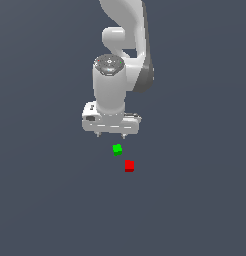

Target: Stack the red cube on top of the green cube.

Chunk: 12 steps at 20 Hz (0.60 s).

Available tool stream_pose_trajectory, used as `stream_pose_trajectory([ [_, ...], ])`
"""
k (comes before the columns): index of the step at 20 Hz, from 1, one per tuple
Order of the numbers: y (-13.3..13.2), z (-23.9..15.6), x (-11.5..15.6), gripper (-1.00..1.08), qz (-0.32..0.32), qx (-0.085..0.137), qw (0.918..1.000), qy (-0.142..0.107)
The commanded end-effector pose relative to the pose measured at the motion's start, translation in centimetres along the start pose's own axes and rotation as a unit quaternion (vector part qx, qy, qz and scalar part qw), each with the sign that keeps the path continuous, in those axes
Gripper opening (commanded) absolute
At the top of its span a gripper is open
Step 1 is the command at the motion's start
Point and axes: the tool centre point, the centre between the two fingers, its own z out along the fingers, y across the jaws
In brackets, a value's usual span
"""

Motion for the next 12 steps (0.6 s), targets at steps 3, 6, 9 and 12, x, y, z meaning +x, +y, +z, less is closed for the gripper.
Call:
stream_pose_trajectory([
  [3, -0.1, 0.1, 0.0, 1.0, 0.0, 0.0, 1.0, 0.0],
  [6, -0.4, 0.6, 0.3, 1.0, 0.0, 0.002, 1.0, 0.0],
  [9, -1.1, 1.4, 0.7, 1.0, 0.0, 0.004, 1.0, 0.0],
  [12, -2.0, 2.7, 1.4, 1.0, 0.0, 0.007, 1.0, 0.0],
])
